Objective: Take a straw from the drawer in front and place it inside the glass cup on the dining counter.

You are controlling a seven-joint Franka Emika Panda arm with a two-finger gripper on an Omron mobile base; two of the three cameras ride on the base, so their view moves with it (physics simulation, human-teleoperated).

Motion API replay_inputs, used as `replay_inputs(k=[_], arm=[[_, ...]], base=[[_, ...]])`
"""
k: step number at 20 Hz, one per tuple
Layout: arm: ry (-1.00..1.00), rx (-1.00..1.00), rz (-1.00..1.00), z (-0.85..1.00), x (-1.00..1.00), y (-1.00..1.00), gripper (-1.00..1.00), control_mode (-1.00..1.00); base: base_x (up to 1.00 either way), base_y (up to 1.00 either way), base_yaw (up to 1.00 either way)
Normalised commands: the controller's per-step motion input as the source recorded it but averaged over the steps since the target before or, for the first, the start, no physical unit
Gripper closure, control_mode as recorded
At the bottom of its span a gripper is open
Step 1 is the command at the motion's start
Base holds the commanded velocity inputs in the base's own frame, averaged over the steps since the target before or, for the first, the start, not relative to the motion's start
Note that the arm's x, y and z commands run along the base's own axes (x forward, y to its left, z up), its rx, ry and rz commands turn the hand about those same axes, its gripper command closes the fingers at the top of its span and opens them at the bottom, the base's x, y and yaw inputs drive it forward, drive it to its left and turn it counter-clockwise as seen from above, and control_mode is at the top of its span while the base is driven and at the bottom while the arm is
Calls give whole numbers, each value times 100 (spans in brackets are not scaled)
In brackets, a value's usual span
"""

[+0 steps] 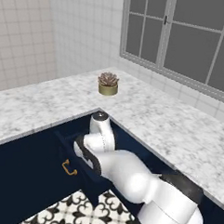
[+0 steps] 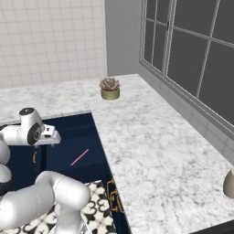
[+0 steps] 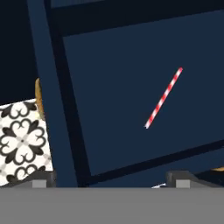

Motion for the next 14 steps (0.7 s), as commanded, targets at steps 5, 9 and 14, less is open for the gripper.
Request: replay_inputs(k=[5, 9, 14], arm=[[3, 4, 0, -24, 59, -4, -100, -100], [15, 5, 0, -51, 57, 0, -100, -100], [17, 6, 0, -52, 27, 18, -100, -100]], base=[[0, 0, 0], [0, 0, 0], [0, 0, 0]])
